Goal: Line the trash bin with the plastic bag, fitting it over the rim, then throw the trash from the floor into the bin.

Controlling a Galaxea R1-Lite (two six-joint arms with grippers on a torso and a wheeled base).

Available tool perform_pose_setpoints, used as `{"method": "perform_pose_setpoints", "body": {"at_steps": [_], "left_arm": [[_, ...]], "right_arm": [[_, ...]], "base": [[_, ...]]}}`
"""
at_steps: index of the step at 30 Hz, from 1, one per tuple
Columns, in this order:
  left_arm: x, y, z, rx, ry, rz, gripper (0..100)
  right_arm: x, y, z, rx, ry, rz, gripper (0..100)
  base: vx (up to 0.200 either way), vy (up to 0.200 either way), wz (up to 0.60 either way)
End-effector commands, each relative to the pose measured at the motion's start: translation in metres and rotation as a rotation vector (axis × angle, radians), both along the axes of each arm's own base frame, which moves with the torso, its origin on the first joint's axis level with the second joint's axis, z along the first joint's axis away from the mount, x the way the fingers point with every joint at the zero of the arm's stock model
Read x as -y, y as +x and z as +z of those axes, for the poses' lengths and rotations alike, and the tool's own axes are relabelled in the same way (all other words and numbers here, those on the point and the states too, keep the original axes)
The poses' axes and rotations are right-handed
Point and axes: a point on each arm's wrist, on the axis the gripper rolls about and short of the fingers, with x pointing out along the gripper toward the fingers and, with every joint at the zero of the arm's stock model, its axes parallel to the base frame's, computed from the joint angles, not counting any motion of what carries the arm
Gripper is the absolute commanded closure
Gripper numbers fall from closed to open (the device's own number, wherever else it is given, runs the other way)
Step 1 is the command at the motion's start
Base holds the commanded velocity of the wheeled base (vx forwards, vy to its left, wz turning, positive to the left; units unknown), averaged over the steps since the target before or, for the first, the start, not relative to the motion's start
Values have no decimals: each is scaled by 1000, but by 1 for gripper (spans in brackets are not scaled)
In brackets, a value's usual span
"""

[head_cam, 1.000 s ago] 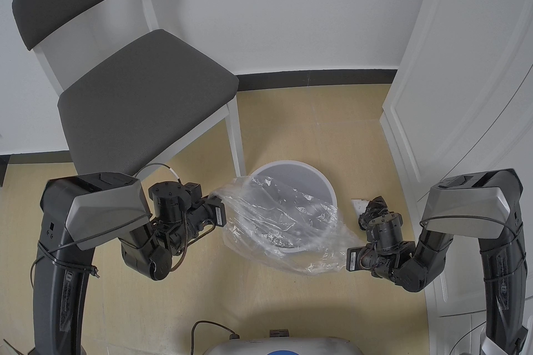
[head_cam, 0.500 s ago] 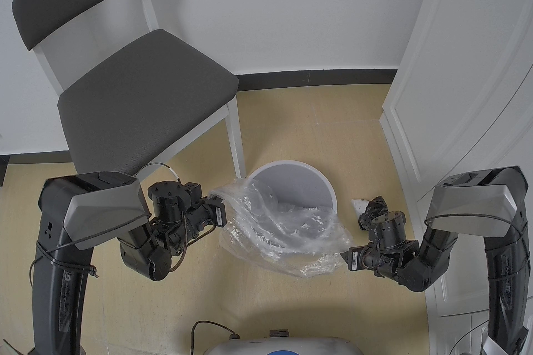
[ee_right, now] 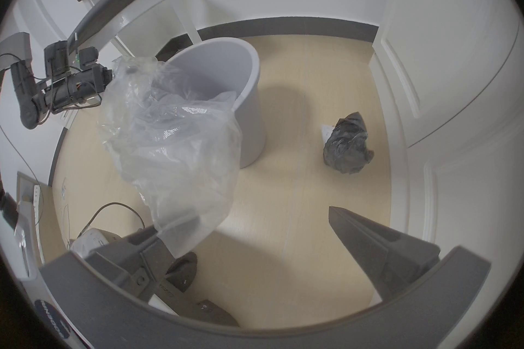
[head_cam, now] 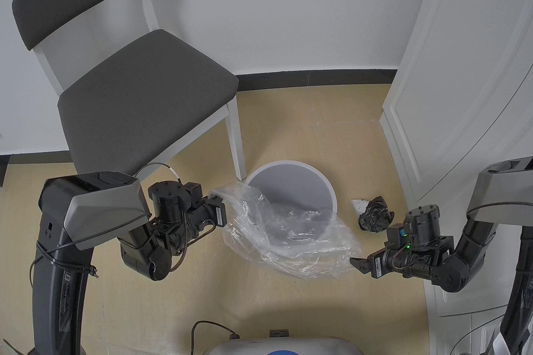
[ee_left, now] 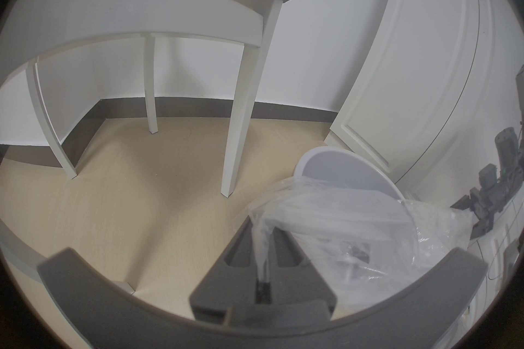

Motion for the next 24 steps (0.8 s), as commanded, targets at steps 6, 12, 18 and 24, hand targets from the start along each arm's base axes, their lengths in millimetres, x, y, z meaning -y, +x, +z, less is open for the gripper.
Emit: {"method": "perform_pose_setpoints", "body": {"at_steps": [6, 12, 18, 24], "left_arm": [[0, 0, 0, 0, 0, 2, 100], [-1, 0, 1, 0, 0, 2, 100], [-1, 0, -1, -8, 3, 2, 100], [-2, -1, -3, -11, 20, 0, 100]], "right_arm": [[22, -10, 30, 92, 98, 46, 0], [35, -20, 41, 79, 200, 144, 0], [67, -24, 33, 59, 303, 292, 0], [87, -21, 17, 60, 410, 368, 0]], "base": [[0, 0, 0], [0, 0, 0], [0, 0, 0], [0, 0, 0]]}}
